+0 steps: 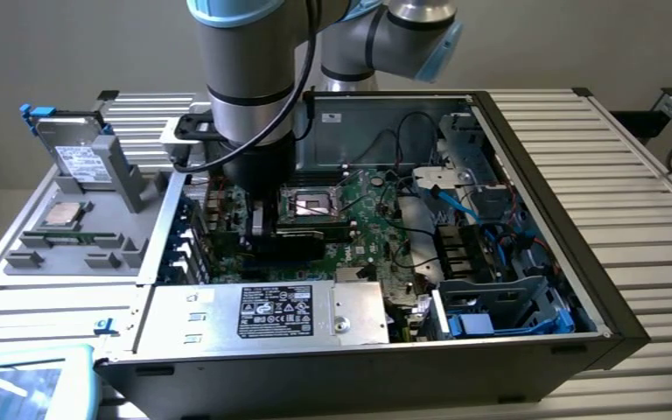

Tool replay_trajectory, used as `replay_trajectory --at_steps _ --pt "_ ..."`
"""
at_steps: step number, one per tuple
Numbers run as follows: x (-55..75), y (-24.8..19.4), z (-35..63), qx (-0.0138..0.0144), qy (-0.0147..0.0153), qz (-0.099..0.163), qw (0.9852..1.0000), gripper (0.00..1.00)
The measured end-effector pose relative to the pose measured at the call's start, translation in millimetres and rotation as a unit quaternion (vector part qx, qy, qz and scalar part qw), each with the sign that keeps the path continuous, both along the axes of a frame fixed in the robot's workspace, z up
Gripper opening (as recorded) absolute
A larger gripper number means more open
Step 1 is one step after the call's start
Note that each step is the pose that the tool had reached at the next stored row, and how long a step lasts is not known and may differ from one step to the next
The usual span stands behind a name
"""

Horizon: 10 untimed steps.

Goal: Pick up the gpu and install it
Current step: 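Insert the gpu into the slot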

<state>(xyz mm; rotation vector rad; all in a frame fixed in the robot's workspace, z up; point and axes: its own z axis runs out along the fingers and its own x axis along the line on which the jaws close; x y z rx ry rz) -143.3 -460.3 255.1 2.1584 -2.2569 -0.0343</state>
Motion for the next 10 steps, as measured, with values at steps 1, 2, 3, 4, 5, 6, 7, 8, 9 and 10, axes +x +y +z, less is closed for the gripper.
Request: replay_trajectory --at_steps 1,2,3,4,5,6,7,8,9,10 --pt "0.0 0.0 0.0 0.0 0.0002 0.0 1.0 0.27" --pt "0.0 0.0 0.1 0.0001 0.0004 0.0 1.0 0.27" --pt "0.1 0.1 0.2 0.0002 0.0005 0.0 1.0 0.27" --pt "0.0 0.1 0.4 0.0003 0.0006 0.0 1.0 0.27" --pt "0.0 0.1 0.8 0.0003 0.0006 0.0 1.0 0.27" --pt "0.1 0.1 1.3 0.0003 0.0005 0.0 1.0 0.27" --pt "0.1 0.0 2.0 0.0001 0.0006 0.0 1.0 0.27" --pt "0.1 0.0 2.3 0.0001 0.0007 0.0 1.0 0.27" --pt "0.1 0.0 2.3 0.0002 0.0006 0.0 1.0 0.27" --pt "0.1 0.0 2.4 0.0002 0.0006 0.0 1.0 0.27"
